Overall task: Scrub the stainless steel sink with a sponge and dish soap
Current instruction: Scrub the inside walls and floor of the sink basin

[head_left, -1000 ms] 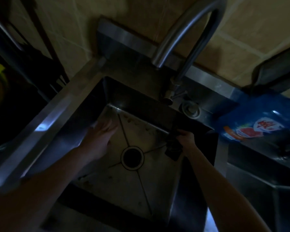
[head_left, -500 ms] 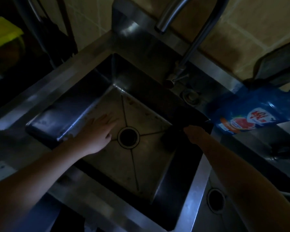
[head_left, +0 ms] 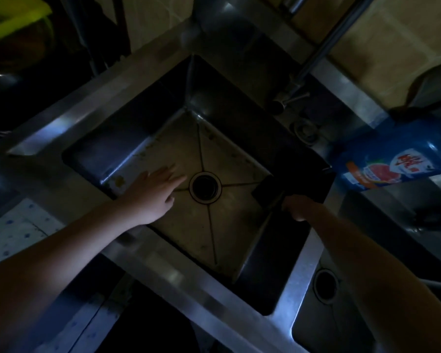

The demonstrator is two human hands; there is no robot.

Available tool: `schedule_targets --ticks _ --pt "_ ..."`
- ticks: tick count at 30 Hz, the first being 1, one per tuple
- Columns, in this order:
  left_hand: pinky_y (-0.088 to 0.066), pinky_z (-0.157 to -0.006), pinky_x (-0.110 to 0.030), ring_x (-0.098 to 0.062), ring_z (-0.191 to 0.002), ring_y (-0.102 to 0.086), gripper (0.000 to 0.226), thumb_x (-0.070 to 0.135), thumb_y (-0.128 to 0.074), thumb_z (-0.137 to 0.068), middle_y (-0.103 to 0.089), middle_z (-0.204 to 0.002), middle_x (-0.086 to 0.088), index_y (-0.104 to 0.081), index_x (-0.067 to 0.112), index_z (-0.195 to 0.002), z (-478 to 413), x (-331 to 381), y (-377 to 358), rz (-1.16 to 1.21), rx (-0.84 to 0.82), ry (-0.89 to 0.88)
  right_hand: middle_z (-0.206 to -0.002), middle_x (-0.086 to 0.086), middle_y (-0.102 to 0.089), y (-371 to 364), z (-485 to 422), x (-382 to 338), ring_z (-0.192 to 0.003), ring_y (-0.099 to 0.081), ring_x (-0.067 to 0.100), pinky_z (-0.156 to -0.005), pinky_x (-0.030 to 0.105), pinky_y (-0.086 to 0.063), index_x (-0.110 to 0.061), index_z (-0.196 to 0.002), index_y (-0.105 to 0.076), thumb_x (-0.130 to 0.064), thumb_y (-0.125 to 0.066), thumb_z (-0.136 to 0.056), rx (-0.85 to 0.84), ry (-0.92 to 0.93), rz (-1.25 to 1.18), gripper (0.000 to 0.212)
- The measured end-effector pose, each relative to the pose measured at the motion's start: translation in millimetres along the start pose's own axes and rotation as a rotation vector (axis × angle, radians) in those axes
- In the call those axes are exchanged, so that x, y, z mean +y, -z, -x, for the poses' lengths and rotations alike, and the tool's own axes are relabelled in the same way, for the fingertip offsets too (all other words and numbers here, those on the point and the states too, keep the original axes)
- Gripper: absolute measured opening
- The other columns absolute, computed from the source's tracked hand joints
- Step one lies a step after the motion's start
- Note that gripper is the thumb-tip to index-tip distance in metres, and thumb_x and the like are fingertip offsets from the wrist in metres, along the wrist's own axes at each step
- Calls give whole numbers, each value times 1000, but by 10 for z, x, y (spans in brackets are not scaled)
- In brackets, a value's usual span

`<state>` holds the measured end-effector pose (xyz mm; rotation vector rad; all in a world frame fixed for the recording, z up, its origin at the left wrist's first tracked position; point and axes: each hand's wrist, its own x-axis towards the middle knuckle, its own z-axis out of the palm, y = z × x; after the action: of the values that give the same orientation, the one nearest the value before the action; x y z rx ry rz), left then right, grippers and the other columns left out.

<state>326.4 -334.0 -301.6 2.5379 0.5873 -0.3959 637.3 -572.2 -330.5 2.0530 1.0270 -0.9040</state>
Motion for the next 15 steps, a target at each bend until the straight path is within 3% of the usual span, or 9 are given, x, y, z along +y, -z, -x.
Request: schedule_targets --ticks 8,15 --pt "-25 -108 -44 -19 -142 -19 61 30 -45 -93 -18 -156 2 -17 30 -147 382 110 -293 -36 -26 -76 -134 12 -54 -566 545 -762 -122 -53 31 -101 36 -44 -14 -126 -57 -12 -45 -95 -58 140 -4 33" --pt "-21 -112 -44 -24 -143 -17 55 38 -35 -97 -12 -158 1 -14 29 -147 570 389 -499 -11 -97 -144 -133 16 -55 -732 730 -908 -119 -54 32 -94 35 -44 -10 -127 -53 -14 -45 -97 -15 149 -102 32"
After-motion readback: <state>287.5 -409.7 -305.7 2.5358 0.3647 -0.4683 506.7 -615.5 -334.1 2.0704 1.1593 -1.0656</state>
